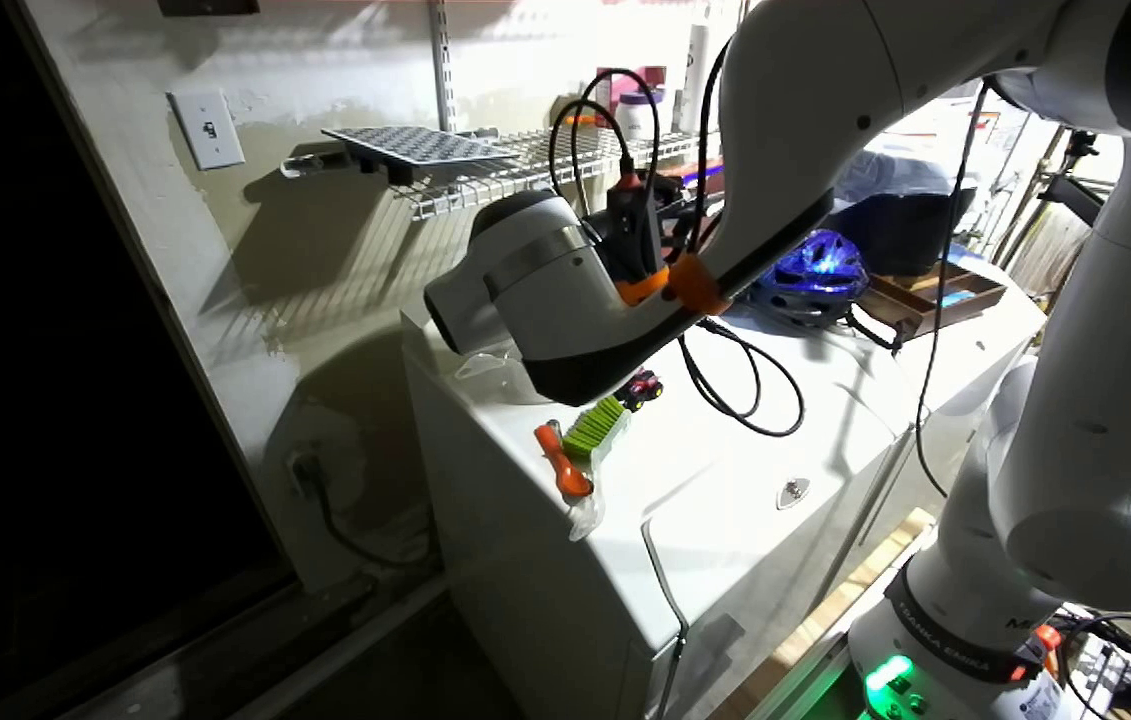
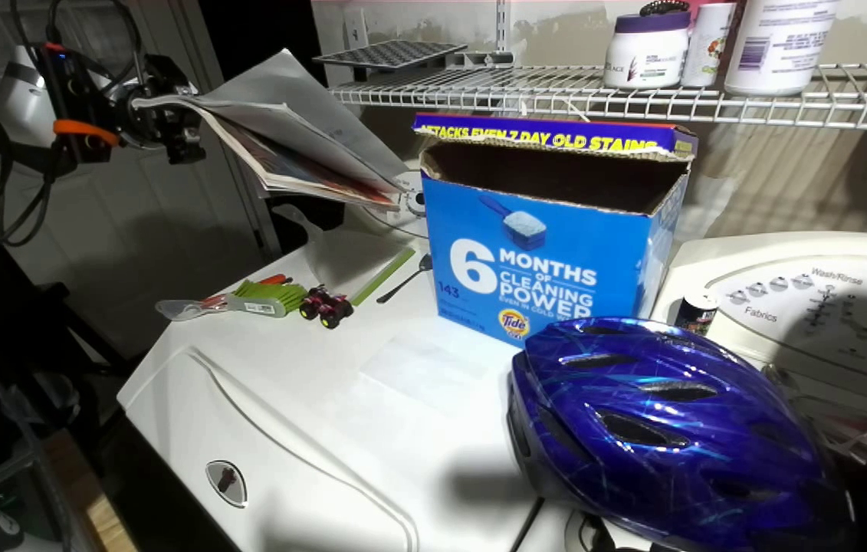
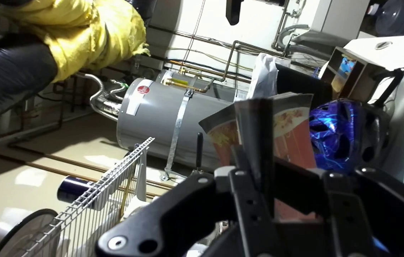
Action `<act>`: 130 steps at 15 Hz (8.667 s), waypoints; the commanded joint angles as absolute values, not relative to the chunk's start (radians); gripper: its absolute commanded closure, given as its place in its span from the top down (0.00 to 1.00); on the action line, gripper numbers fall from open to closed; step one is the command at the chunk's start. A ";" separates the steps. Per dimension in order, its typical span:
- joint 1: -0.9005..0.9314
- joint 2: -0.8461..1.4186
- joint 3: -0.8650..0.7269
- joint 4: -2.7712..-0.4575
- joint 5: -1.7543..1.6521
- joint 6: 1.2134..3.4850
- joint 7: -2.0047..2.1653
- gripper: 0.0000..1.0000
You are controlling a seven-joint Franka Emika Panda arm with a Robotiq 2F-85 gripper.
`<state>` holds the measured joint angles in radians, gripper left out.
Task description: Put the magazine on the first bottom shelf
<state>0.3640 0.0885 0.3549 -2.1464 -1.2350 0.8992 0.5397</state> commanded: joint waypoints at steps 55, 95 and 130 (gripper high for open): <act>0.262 -0.001 0.252 -2.057 -1.651 0.906 0.494 0.03; 0.152 0.315 0.126 -1.716 -1.761 1.239 0.656 0.03; 0.103 0.355 0.103 -1.530 -1.333 1.560 0.465 0.03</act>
<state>0.1120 0.3419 0.1155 -1.5929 -1.3822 1.5307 0.5222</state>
